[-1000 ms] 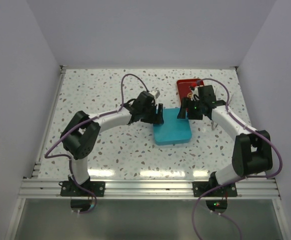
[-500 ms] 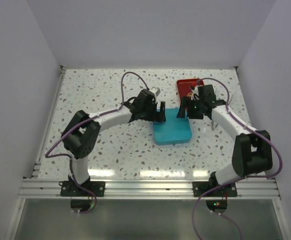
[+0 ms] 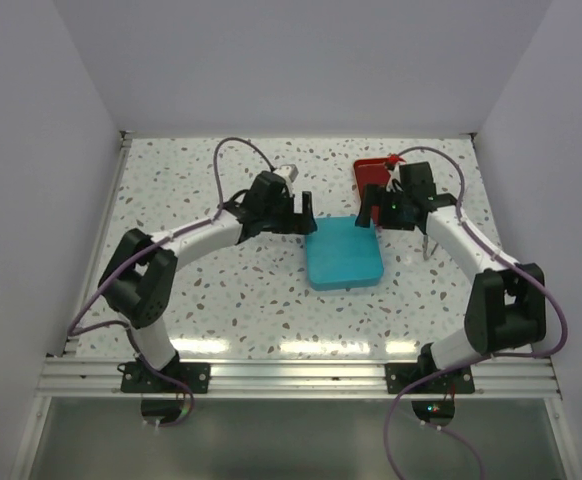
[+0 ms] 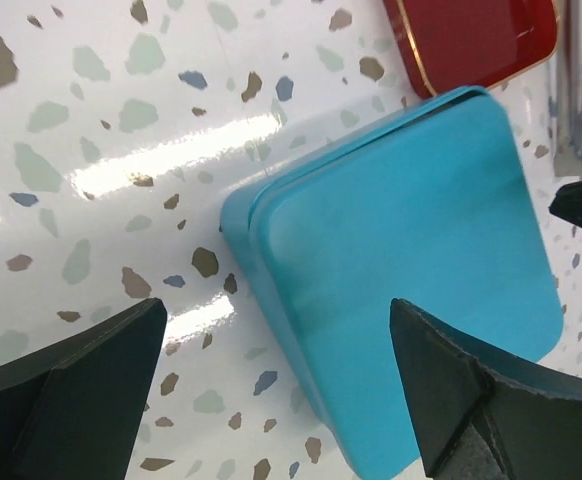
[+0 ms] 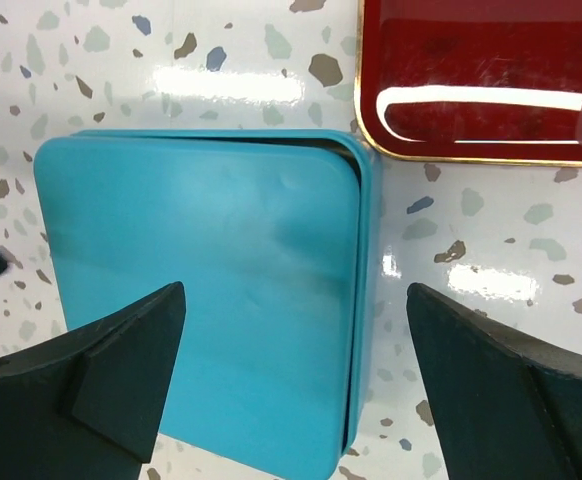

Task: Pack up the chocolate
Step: Close the box lid on the packing box.

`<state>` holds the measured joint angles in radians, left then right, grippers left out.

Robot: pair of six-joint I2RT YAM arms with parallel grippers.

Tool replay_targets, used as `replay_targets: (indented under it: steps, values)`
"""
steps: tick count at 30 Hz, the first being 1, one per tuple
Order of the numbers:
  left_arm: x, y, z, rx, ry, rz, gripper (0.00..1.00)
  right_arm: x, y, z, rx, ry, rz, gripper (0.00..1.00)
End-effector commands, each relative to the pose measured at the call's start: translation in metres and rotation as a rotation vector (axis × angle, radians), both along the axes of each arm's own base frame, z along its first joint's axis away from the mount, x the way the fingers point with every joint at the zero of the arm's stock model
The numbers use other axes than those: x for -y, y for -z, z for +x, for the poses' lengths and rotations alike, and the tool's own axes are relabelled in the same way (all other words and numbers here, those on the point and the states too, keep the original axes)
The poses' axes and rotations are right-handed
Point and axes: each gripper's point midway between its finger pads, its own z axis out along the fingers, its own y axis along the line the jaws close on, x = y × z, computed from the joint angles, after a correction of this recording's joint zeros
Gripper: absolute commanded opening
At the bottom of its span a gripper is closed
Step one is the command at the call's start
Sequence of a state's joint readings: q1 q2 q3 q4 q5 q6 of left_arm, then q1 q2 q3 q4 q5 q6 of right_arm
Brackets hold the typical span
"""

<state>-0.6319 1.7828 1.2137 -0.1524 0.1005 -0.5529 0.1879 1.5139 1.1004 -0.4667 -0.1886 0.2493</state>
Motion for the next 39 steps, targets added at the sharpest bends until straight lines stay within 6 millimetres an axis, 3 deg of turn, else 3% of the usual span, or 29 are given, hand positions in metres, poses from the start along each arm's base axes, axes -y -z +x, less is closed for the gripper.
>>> replay_targets:
  steps: [1, 7, 10, 14, 19, 26, 39]
  values:
    - [-0.007, -0.06, 0.015, 0.168, -0.004, -0.081, 1.0, 0.011, -0.038, 0.009, 0.101, 0.034, -0.019, 0.96]
    - [-0.041, -0.087, 0.016, 0.229, -0.055, -0.089, 1.0, 0.026, -0.067, 0.01, 0.18, 0.086, -0.038, 0.99]
    - [-0.075, -0.101, 0.025, 0.274, -0.127, -0.068, 1.0, 0.045, -0.082, 0.009, 0.231, 0.141, -0.044, 0.99]
    - [-0.148, -0.109, 0.044, 0.311, -0.301, 0.031, 1.0, 0.077, -0.092, 0.008, 0.276, 0.229, -0.049, 0.99]
    - [-0.216, -0.119, 0.05, 0.338, -0.43, 0.103, 1.0, 0.118, -0.093, 0.004, 0.307, 0.361, -0.025, 0.99]
    - [-0.251, -0.137, 0.042, 0.408, -0.491, 0.228, 1.0, 0.14, -0.115, 0.0, 0.407, 0.445, -0.014, 0.99]
    - [-0.256, -0.17, 0.032, 0.513, -0.492, 0.224, 1.0, 0.153, -0.135, -0.011, 0.516, 0.507, -0.054, 0.99]
